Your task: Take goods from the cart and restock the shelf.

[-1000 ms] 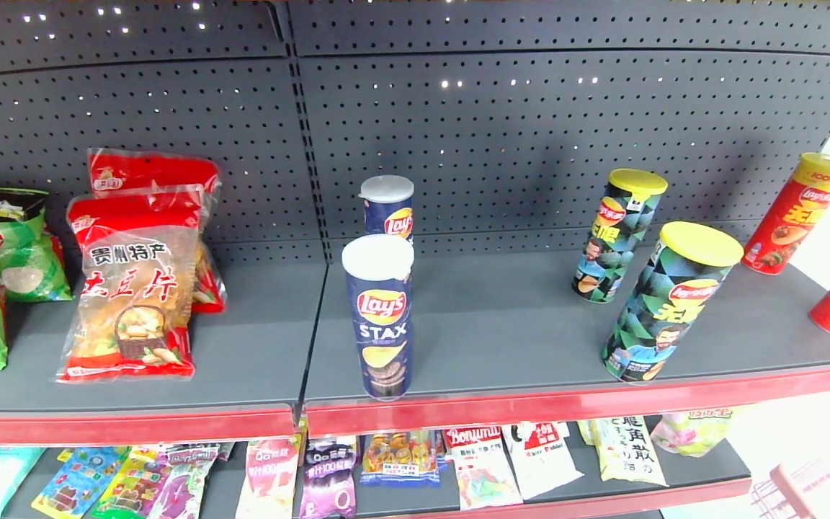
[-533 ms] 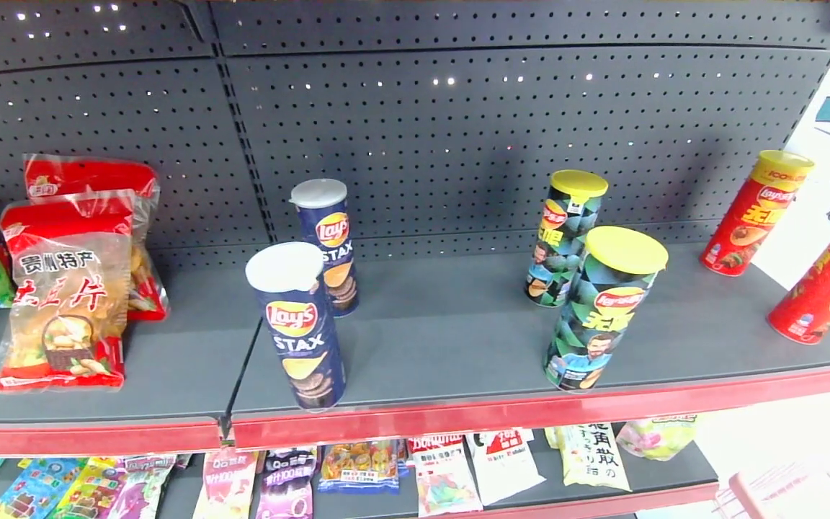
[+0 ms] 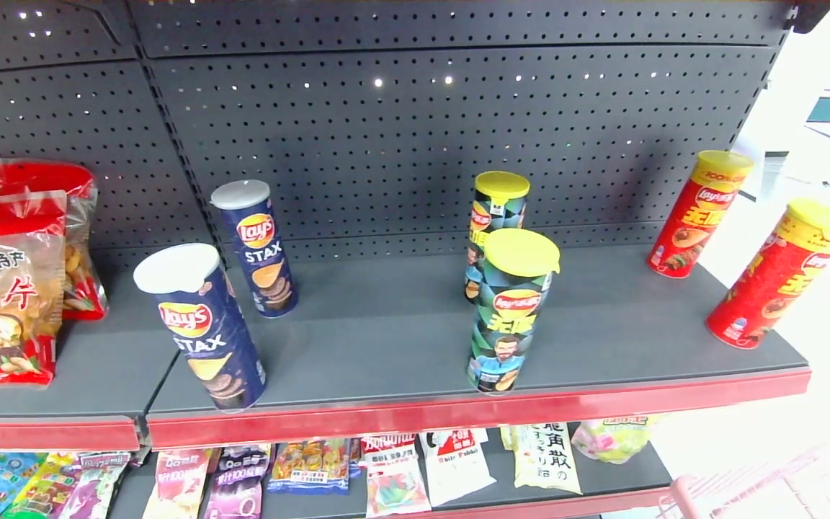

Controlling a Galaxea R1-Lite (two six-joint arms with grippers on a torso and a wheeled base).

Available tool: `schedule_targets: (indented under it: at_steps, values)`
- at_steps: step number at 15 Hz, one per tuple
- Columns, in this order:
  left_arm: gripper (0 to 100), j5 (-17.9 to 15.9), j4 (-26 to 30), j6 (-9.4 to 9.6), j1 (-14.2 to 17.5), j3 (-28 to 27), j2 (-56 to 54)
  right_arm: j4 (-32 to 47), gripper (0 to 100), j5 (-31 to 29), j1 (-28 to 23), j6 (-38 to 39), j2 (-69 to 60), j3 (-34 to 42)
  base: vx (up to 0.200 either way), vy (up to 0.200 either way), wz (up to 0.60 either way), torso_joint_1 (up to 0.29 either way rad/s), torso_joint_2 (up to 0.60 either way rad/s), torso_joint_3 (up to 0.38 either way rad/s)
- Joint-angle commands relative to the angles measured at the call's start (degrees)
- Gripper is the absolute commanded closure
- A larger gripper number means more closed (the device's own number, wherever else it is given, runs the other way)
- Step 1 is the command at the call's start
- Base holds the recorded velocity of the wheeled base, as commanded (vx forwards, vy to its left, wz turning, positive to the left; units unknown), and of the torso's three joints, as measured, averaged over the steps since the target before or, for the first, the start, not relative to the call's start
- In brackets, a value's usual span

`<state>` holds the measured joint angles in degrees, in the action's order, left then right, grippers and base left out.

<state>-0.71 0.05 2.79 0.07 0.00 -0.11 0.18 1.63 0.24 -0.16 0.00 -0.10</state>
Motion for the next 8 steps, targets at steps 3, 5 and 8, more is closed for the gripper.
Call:
schedule_targets:
  at_steps: [3,5,8]
  values:
    - [0,0.0,0.04,-0.15,0.01,0.0,0.11,-0.01,0,0.04,0.02,-0.02,0.09,0.01,0.0,-0.133,0.0,0.005,0.0,0.002]
    - [0,0.0,0.04,-0.15,0.01,0.0,0.11,-0.01,0,0.04,0.02,-0.02,0.09,0.01,0.0,0.0,0.0,0.0,0.0,0.0]
    - [0,0.0,0.04,-0.15,0.01,0.0,0.11,-0.01,0,0.04,0.02,-0.02,0.0,0.01,0.0,0.0,0.0,0.0,0.0,0.0]
